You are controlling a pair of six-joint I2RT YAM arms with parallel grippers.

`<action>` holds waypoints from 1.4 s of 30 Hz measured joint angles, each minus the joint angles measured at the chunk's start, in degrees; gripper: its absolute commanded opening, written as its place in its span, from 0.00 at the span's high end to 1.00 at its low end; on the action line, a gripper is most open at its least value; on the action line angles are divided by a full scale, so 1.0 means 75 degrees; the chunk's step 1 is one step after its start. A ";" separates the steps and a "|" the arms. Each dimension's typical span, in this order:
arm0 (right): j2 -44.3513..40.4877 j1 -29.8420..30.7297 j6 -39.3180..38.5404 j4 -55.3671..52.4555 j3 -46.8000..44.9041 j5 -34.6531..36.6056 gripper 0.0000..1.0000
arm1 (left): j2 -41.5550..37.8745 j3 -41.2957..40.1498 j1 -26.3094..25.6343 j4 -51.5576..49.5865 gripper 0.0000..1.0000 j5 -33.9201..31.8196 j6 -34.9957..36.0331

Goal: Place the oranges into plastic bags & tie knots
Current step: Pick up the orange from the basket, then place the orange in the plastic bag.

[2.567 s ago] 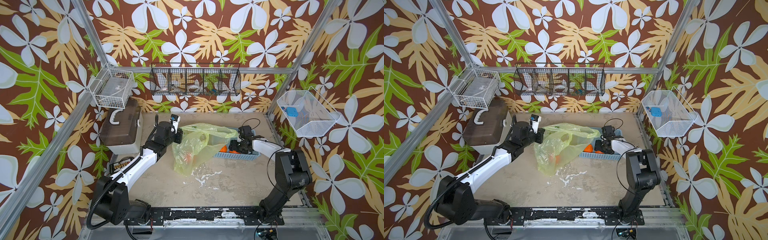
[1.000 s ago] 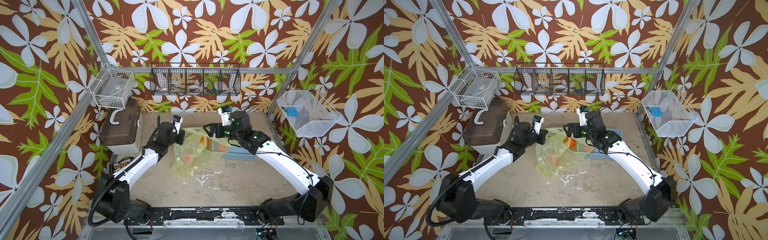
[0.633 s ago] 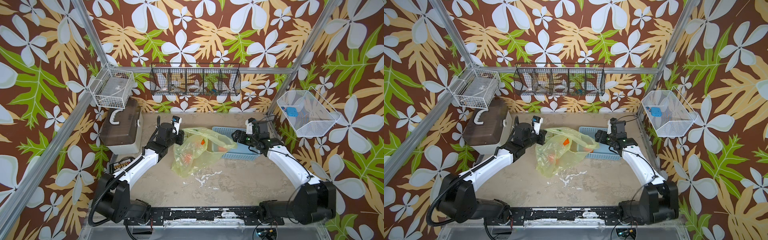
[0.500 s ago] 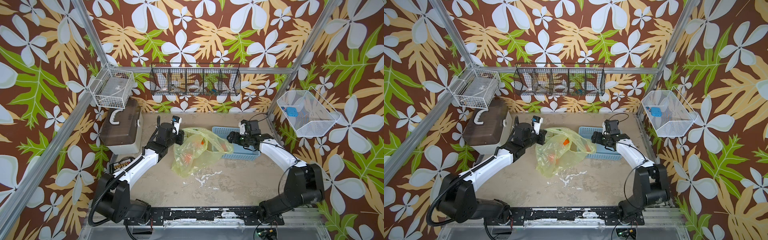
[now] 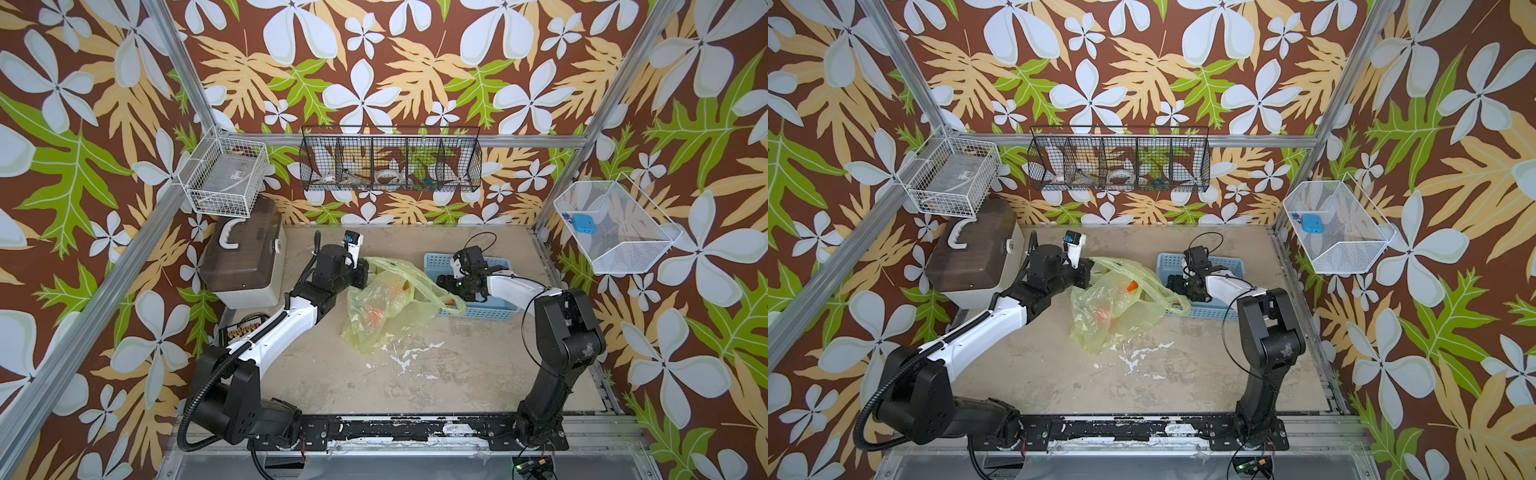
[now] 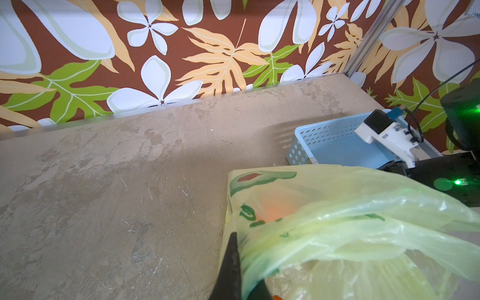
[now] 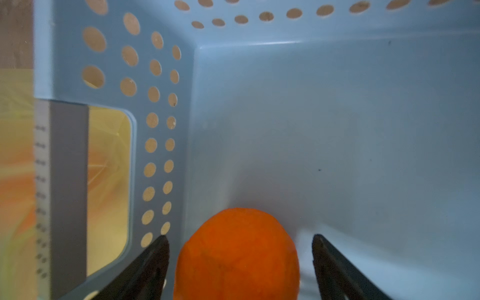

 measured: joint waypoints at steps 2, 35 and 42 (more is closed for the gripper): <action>0.0006 -0.0009 0.0012 0.0041 -0.0023 -0.0105 0.45 | 0.0017 0.0017 0.0000 0.0003 1.00 0.0006 -0.0003; -0.1169 0.2573 0.0769 0.0530 0.2087 0.0055 0.14 | 0.0119 0.0169 -0.0006 -0.0064 1.00 0.0379 0.0035; -0.3311 0.2337 0.0595 0.0259 0.0898 0.0032 0.06 | 0.0137 0.0198 -0.0006 -0.0067 1.00 0.0204 0.0000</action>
